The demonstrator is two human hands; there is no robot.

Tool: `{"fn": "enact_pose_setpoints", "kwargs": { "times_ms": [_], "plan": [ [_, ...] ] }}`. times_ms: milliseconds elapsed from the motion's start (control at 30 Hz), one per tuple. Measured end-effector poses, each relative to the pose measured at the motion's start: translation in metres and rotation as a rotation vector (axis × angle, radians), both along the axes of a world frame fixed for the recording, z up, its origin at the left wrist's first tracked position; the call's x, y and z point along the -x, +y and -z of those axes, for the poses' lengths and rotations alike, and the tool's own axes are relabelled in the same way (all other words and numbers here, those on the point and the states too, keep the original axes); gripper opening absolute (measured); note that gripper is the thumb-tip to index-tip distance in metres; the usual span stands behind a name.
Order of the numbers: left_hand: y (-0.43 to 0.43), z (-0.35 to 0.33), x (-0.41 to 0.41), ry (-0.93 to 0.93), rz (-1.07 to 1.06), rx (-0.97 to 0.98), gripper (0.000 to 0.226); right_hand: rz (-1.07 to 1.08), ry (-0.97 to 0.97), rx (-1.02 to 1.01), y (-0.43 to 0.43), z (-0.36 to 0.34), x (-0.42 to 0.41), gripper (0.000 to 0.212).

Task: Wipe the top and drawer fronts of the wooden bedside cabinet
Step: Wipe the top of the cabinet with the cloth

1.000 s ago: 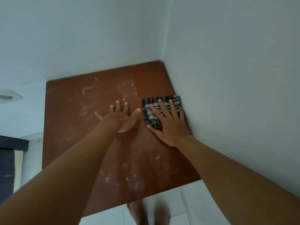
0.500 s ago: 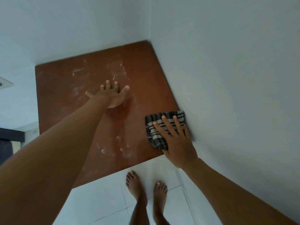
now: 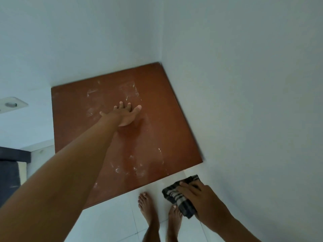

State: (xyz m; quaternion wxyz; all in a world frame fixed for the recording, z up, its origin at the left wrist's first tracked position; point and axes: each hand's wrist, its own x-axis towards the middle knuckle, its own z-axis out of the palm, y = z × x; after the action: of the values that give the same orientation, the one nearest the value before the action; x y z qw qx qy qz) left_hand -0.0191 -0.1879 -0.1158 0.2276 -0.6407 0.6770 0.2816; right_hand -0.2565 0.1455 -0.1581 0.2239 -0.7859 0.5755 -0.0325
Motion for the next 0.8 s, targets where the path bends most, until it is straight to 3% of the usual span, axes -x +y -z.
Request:
{"fn": "enact_pose_setpoints", "kwargs": {
  "times_ms": [133,267,400,600,800],
  "plan": [
    [-0.026,0.025,-0.032,0.049,0.058,0.035,0.110,0.028,-0.078,0.094,-0.060,-0.023,-0.013,0.071],
    [-0.027,-0.001,-0.047,0.036,-0.014,0.080,0.087,0.069,-0.079,0.218,-0.174,-0.057,-0.047,0.073],
    [-0.030,0.006,-0.064,-0.008,0.002,0.099,0.082,0.148,-0.026,0.270,-0.301,-0.058,-0.085,0.070],
    [-0.019,0.033,-0.075,0.018,0.010,0.117,0.087,0.166,0.033,0.250,-0.443,-0.023,-0.123,0.066],
    [-0.012,0.050,-0.076,0.075,-0.011,0.151,0.086,0.209,0.052,0.108,-0.485,0.023,-0.151,0.068]
  ]
}}
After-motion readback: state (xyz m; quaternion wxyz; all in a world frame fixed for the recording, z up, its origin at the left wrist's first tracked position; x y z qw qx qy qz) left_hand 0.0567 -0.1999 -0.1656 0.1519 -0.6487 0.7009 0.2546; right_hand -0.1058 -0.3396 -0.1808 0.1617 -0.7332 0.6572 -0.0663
